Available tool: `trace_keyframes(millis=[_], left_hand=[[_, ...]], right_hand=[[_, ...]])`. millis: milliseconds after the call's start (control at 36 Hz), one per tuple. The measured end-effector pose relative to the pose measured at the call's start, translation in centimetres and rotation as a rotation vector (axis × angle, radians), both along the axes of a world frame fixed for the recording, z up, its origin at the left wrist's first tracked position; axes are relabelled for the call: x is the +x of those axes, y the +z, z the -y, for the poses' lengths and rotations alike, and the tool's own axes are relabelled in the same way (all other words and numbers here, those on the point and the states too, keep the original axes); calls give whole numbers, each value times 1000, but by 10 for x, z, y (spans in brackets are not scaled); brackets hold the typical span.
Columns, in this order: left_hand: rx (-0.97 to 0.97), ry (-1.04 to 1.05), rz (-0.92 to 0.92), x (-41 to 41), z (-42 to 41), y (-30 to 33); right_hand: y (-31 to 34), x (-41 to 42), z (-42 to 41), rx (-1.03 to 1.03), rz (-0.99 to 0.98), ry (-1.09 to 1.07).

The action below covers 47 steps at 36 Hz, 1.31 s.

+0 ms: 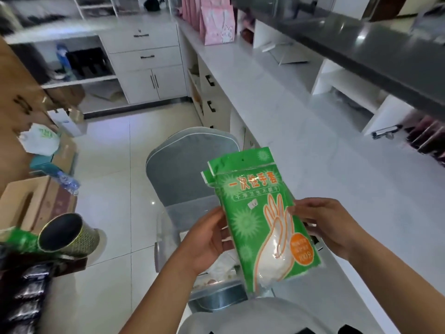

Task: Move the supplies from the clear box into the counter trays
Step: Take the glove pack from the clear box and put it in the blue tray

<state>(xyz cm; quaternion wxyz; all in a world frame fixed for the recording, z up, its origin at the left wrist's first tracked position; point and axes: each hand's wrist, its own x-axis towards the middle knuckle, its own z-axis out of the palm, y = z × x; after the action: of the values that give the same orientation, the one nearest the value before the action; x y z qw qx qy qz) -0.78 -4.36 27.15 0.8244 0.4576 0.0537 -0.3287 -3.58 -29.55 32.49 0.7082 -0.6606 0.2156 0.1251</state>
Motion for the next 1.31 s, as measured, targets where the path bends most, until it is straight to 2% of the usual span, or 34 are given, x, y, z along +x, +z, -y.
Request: trace_keyframes(millis=[111,194,278,389,556,694,806,1000,1306], left_hand=[[50,1,-12,-18,18,7],[20,-2,-53,-42,33,9],[32,-71,21,-68,42,5],[166,-160,72,-99,52,1],[298,-189,80,-122,65,12],[264,-274,158,-127,84,20],[229,-424,199,-129,104,17],[113,-725,250,-122,134,21],[18,-1159,375,-164,179,28]], right_hand=[[-4,-19,24,26,-29,5],[-9,-41,42,42,-52,-33],[-18,-66,54,90,-80,-93],[-28,-102,64,160,-114,-142],[-25,-153,79,220,-50,-157],[-12,-193,96,256,4,-183],[-1,-229,101,188,-1,-240],[14,-298,82,138,16,-477],[28,-400,17,-35,80,-942]])
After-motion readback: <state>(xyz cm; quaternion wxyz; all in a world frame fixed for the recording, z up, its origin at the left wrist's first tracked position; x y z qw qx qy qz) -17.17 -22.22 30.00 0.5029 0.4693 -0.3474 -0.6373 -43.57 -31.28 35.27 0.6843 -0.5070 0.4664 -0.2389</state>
